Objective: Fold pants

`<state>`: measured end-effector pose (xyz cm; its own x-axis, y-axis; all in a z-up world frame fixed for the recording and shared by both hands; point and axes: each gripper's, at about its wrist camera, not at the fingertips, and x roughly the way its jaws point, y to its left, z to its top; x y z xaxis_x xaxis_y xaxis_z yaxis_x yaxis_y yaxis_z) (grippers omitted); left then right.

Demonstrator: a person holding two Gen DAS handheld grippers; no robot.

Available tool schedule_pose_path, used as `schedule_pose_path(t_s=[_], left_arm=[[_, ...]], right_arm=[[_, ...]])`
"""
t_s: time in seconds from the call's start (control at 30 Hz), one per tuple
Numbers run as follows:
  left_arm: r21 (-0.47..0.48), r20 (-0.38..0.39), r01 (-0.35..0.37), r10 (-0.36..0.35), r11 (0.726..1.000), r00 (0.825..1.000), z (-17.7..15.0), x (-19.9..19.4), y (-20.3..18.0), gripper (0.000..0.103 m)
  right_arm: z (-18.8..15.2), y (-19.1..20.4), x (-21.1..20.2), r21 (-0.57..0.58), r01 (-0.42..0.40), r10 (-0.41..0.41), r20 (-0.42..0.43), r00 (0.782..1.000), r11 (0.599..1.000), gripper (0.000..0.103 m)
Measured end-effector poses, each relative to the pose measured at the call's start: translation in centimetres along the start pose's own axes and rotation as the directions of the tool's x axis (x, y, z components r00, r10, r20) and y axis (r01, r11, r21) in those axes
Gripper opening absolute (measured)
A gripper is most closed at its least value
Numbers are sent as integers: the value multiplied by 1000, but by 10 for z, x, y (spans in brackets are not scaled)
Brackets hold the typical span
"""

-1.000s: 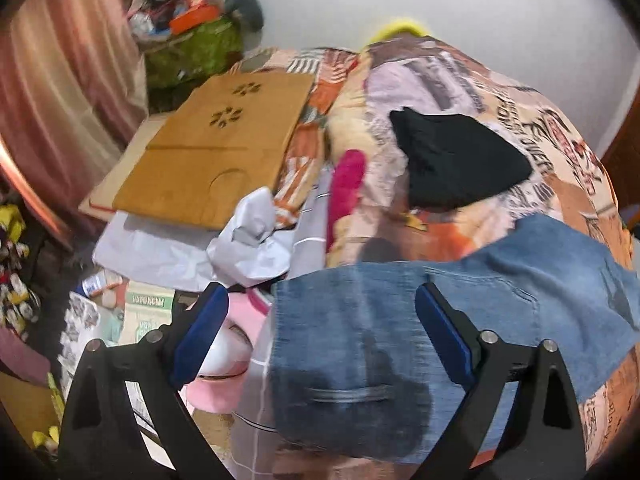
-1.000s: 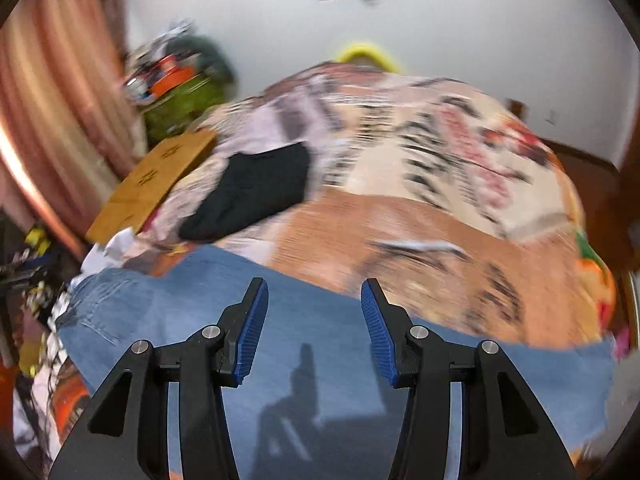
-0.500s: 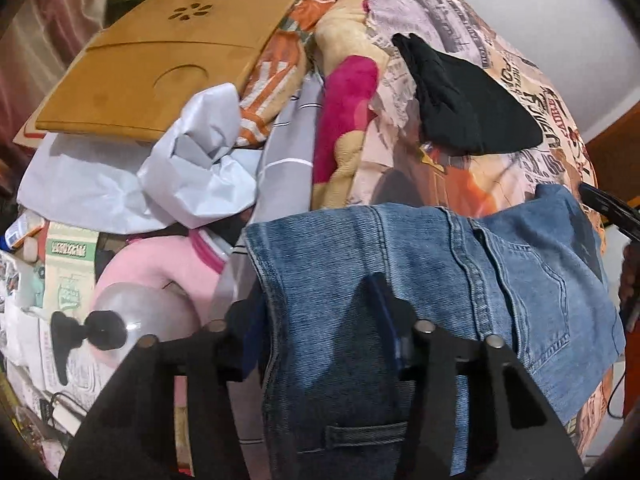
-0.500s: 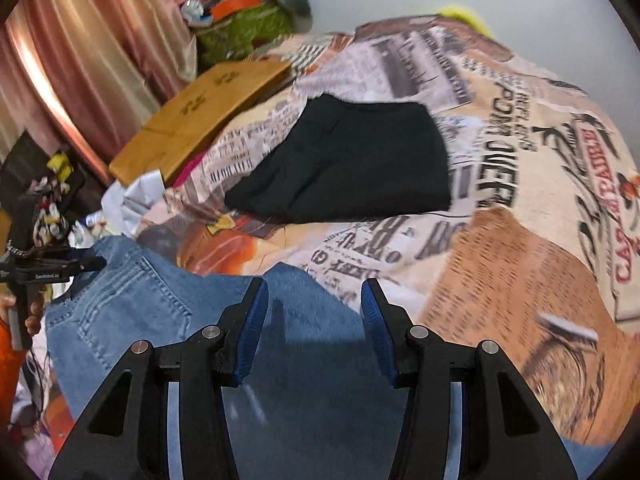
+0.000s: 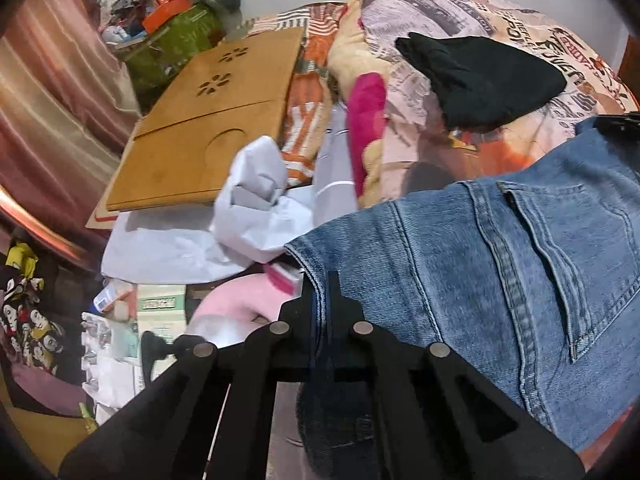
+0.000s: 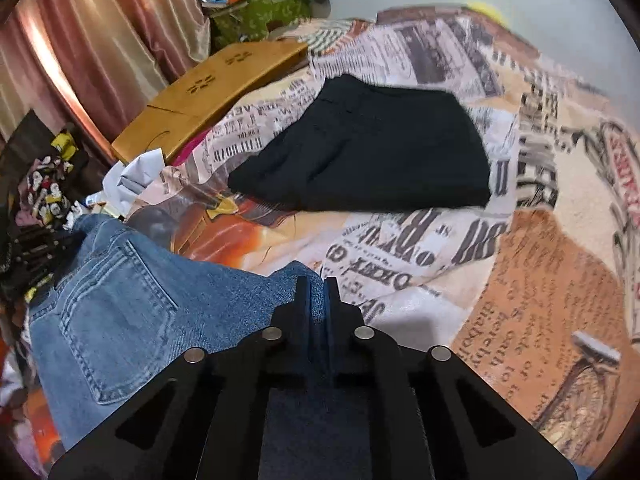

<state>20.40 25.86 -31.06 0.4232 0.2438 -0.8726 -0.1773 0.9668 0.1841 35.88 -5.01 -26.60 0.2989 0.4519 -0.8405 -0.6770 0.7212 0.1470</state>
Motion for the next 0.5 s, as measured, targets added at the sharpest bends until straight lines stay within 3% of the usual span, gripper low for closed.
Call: schedule_pose_path(t_s=[0.1, 0.33, 0.4, 0.47, 0.5], left_arm=[[-7, -3, -22, 22, 1000, 1000, 1, 3, 9, 6], [-108, -68, 89, -96, 990, 993, 0, 0, 21, 11], [-151, -39, 148, -155, 978, 987, -1, -20, 28, 18], [-178, -10, 165, -170, 970, 985, -3, -38, 32, 43], [-194, 10, 173, -174, 966, 985, -6, -49, 34, 50]], right_arm=[[3, 5, -2, -41, 48, -47, 23, 999, 998, 4], [1, 9, -4, -28, 105, -106, -39, 994, 994, 7], [-1, 8, -20, -4, 108, -108, -26, 994, 994, 7], [-3, 8, -40, 11, 102, -102, 7, 995, 995, 8], [-6, 8, -51, 19, 104, -104, 27, 994, 994, 10]])
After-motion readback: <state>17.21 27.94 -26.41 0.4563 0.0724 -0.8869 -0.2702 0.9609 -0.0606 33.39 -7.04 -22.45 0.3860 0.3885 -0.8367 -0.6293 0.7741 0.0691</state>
